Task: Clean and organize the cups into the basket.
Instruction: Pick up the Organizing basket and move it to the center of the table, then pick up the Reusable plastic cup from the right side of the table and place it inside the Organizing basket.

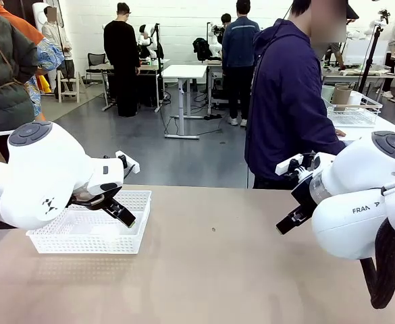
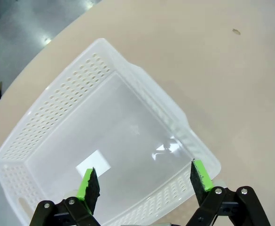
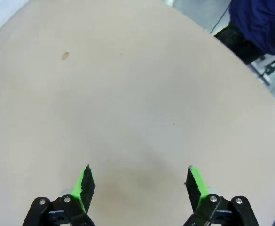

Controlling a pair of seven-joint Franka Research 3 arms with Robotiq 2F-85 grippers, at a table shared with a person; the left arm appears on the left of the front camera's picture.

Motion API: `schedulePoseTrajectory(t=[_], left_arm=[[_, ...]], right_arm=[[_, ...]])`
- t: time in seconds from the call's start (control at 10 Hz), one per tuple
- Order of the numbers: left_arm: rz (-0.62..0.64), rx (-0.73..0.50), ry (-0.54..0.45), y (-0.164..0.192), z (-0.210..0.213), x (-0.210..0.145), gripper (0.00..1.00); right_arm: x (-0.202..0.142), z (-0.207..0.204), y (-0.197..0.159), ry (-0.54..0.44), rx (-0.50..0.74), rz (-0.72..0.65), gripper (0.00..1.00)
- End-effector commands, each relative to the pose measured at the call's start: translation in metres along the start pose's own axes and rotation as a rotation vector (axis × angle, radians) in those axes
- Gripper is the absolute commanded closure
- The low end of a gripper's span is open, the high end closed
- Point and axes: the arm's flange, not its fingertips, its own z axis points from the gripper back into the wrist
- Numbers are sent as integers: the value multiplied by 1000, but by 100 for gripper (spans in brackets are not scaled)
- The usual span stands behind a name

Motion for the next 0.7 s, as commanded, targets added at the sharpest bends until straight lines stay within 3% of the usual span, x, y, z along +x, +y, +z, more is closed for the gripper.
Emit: schedulePoseTrajectory(t=[0.0,0.2,0.5,0.6], left_arm=[[-36,103,47,-9,75,-30,0],[-79,177,36,-19,131,-67,0],[-109,123,7,-43,171,-107,0],[-100,175,1,-43,168,-110,0]], right_arm=[[-43,71,23,49,-52,4,0],[-107,132,32,79,-39,-118,0],[-169,201,60,99,-70,-138,0],[-4,158,1,106,-48,-105,0]])
